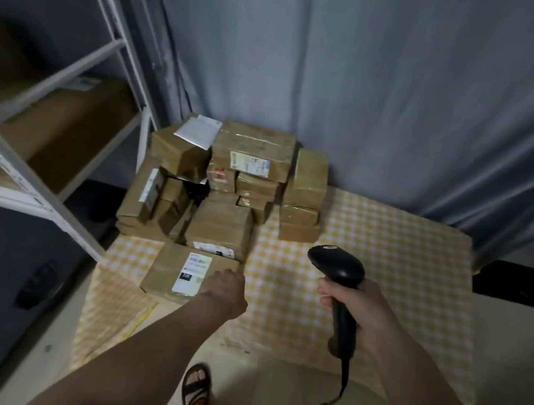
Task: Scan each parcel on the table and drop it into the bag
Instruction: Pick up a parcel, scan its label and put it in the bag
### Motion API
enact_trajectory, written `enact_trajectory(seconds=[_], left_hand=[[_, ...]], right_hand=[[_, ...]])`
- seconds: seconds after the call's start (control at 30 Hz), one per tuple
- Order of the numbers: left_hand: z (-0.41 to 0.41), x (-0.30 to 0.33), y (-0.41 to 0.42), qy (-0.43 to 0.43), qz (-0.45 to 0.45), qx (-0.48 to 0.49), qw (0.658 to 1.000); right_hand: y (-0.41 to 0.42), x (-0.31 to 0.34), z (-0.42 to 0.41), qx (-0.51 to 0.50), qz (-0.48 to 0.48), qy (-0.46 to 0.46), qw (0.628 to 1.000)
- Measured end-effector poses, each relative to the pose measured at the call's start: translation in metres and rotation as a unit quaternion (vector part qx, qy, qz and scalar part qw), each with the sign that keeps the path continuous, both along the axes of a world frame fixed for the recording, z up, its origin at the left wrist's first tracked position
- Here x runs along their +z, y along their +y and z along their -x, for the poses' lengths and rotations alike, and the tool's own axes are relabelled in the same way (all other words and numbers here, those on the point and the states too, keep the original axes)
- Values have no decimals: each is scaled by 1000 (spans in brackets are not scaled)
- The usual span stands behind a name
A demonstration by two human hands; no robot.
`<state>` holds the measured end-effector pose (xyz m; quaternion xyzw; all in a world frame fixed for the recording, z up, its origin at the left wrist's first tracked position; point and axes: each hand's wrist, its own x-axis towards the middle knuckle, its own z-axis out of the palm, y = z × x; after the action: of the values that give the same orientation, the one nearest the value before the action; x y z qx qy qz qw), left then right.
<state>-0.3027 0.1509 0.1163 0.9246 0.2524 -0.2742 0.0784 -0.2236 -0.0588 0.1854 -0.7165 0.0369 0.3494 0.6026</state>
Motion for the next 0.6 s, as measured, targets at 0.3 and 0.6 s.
enact_trajectory(seconds=[0.3,0.6], left_hand=[[33,-46,155,27,34,70,997],[54,-101,261,72,126,165,975]], right_hand=[[146,-42,8,72,90,41,992],[235,-105,10,37,145,138,979]])
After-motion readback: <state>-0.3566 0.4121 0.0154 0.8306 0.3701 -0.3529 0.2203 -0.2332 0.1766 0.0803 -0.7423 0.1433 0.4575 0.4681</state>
